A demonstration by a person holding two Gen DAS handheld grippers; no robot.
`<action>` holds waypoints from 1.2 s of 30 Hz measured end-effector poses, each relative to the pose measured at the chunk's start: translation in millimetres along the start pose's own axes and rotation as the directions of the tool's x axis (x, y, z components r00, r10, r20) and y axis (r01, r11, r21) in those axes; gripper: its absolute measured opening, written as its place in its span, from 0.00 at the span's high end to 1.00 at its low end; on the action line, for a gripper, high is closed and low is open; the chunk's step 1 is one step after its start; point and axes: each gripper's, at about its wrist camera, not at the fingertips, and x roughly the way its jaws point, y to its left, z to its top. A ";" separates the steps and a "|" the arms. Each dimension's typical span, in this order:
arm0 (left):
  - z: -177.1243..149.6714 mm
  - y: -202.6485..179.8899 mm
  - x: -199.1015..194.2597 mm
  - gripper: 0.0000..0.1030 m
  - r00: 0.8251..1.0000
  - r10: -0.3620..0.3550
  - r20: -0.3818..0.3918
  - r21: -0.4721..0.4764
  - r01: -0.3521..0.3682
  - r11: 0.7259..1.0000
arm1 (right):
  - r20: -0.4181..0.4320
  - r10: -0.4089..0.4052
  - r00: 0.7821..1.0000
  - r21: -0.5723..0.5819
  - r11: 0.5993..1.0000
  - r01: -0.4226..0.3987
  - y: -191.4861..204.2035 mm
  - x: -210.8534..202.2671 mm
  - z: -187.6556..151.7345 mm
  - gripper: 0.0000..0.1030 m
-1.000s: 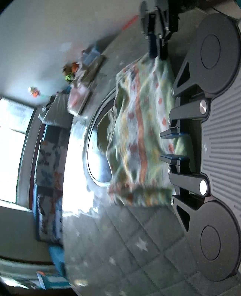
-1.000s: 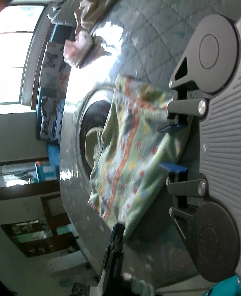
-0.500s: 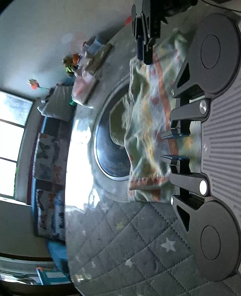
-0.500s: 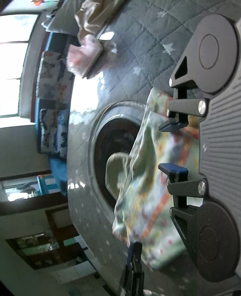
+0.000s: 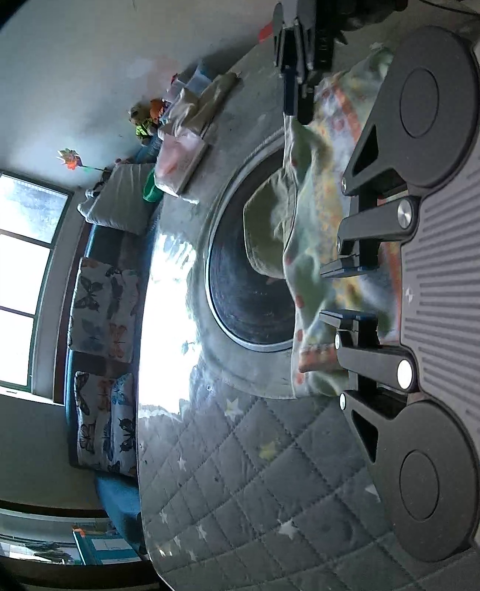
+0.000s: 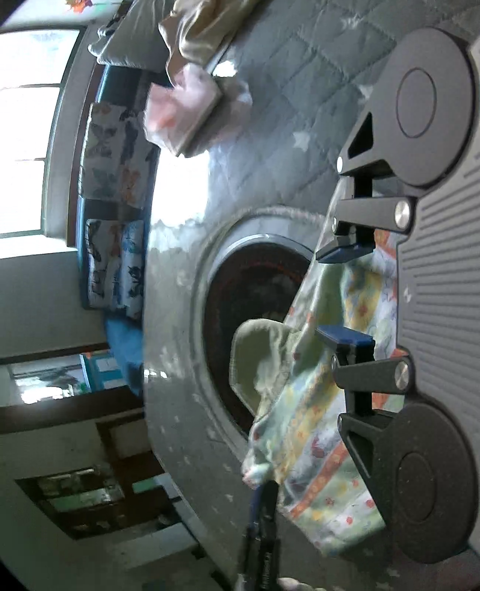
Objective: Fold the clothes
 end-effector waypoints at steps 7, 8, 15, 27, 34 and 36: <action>6.3 21.6 13.3 0.82 0.999 0.038 -0.007 -0.069 -0.038 0.997 | 0.001 -0.026 1.000 -0.019 0.999 0.026 3.4 1.0 5.1 0.63; 6.6 20.3 13.5 0.82 0.999 0.042 -0.005 -0.059 -0.042 0.997 | 0.007 -0.018 1.000 -0.026 0.999 0.018 5.3 0.1 7.1 0.63; 6.4 20.3 14.8 0.82 0.999 0.044 -0.006 -0.058 -0.044 0.997 | -0.026 -0.013 1.000 -0.053 0.999 0.012 14.0 18.3 9.8 0.55; -3.8 15.1 -15.2 0.49 0.997 0.077 0.006 -0.063 -0.077 0.995 | 0.028 -0.004 1.000 -0.116 0.993 0.007 41.1 -12.8 5.6 0.30; -13.4 16.5 -31.2 0.38 0.995 0.094 0.015 -0.073 -0.093 0.993 | 0.062 0.041 0.997 -0.140 0.990 -0.032 72.4 -30.0 -4.2 0.04; -16.6 16.7 -36.6 0.32 0.995 0.097 0.022 -0.070 -0.095 0.993 | 0.071 0.053 0.996 -0.146 0.988 -0.042 79.9 -33.0 -7.6 0.03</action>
